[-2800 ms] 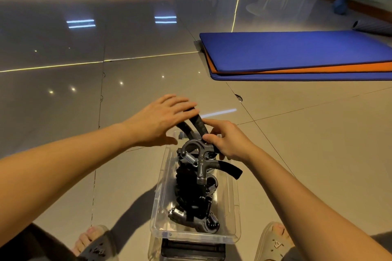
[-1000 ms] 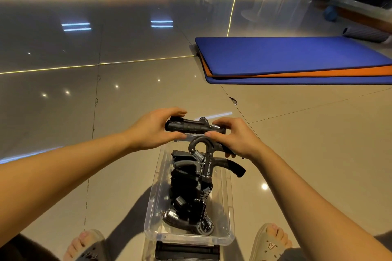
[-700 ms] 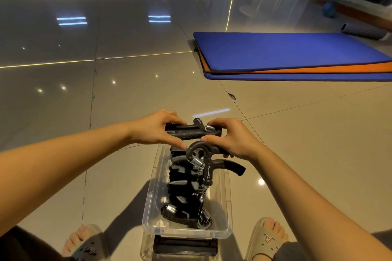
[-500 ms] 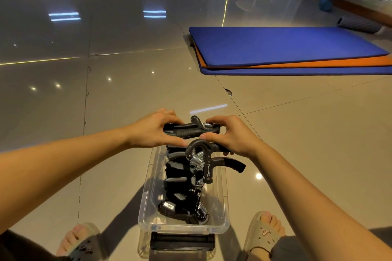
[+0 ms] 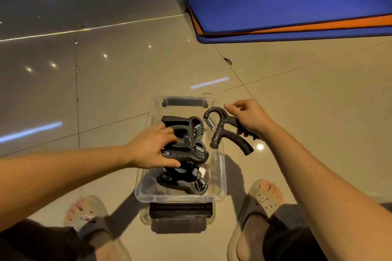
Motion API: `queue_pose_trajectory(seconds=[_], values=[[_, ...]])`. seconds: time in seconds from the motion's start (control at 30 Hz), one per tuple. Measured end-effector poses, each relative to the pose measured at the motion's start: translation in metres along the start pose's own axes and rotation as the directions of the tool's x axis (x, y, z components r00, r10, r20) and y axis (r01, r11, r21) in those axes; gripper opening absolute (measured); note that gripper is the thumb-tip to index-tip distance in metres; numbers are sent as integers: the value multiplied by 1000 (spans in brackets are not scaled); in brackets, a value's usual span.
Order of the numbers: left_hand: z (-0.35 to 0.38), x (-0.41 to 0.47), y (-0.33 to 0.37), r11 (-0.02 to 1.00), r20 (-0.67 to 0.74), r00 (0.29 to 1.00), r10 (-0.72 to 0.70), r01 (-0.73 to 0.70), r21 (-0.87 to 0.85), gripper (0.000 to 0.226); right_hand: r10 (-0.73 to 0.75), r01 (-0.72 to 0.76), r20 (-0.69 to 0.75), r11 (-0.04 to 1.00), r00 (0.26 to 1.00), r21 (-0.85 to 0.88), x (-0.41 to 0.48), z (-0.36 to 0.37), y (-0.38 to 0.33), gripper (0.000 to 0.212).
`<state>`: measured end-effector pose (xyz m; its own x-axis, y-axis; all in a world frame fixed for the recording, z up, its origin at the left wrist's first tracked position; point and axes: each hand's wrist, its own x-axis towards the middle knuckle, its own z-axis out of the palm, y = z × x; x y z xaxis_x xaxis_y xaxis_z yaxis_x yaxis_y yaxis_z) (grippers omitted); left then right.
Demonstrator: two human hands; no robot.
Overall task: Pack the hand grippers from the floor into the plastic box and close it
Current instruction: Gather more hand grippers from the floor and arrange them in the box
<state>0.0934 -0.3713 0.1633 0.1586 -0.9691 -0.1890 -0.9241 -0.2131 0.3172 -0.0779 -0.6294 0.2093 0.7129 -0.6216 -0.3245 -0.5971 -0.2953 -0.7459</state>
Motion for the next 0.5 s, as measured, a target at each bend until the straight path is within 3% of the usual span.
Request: queue_pose_trajectory(seconds=[0.17, 0.3, 0.5], values=[[37, 8, 16, 996, 86, 996, -7, 15, -90, 60, 150, -150, -10, 989, 989, 1, 0, 3, 17, 54], [66, 8, 26, 991, 117, 993, -12, 27, -129, 62, 168, -168, 1, 985, 986, 35, 4, 8, 22, 55], [72, 6, 28, 995, 125, 988, -94, 91, 28, 73, 144, -145, 35, 989, 989, 17, 6, 17, 14, 54]])
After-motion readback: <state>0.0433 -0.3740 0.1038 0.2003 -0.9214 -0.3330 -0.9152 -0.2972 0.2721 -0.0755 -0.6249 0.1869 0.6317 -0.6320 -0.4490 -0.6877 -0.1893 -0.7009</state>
